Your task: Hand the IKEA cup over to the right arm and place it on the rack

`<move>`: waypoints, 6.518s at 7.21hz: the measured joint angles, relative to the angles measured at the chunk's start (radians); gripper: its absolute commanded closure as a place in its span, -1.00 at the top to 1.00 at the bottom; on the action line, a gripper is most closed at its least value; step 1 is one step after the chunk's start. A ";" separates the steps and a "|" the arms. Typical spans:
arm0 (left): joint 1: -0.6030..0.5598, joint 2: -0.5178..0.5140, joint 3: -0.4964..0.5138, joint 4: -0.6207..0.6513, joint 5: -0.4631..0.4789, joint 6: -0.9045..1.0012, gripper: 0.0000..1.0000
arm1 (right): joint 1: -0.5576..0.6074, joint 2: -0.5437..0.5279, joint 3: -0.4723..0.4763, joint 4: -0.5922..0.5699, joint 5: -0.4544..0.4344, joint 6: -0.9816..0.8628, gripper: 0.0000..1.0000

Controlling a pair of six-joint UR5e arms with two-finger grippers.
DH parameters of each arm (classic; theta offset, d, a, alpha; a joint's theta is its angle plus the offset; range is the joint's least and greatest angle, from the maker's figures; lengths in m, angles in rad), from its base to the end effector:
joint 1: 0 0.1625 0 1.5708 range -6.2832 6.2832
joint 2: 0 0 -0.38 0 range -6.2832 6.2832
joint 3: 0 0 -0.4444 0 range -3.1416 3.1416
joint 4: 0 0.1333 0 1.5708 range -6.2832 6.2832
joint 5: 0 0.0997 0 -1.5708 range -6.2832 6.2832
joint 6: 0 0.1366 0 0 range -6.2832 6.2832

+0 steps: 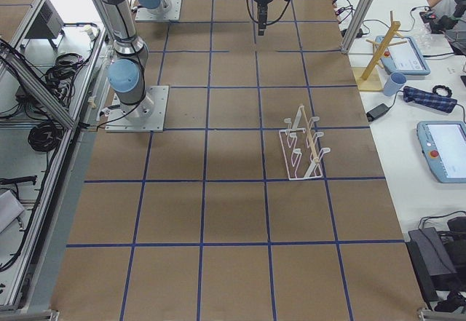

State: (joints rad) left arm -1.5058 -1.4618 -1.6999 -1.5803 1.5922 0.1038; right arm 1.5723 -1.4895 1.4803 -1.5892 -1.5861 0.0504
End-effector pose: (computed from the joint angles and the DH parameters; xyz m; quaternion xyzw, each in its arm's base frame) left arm -0.0977 -0.5060 0.3918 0.0196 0.9996 0.0157 0.0094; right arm 0.1321 -0.5785 0.4116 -0.0246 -0.9996 0.0140 0.0073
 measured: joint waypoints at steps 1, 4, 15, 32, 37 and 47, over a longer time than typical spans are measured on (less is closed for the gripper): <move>0.027 0.001 -0.007 0.002 -0.002 0.042 1.00 | 0.000 0.000 0.000 0.000 0.000 0.000 1.00; 0.165 -0.009 -0.017 0.032 -0.003 0.251 1.00 | 0.000 0.000 0.000 0.000 0.000 -0.001 1.00; 0.627 -0.338 -0.019 0.411 -0.005 1.119 1.00 | 0.000 0.000 0.000 0.000 0.001 0.003 1.00; 0.627 -0.546 -0.001 0.411 0.060 1.201 -1.00 | 0.000 0.001 0.001 0.000 0.000 0.003 1.00; 0.615 -0.491 0.114 0.186 -0.066 1.025 -1.00 | -0.002 0.003 -0.003 -0.012 0.005 -0.009 1.00; 0.364 -0.371 0.332 -1.047 -1.059 0.817 -1.00 | -0.003 -0.033 0.002 -0.061 0.401 -0.796 1.00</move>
State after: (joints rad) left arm -1.1421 -1.8329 -1.3681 -2.6273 0.5330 0.9203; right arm 1.5697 -1.5221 1.4827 -1.6501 -1.1854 -0.7458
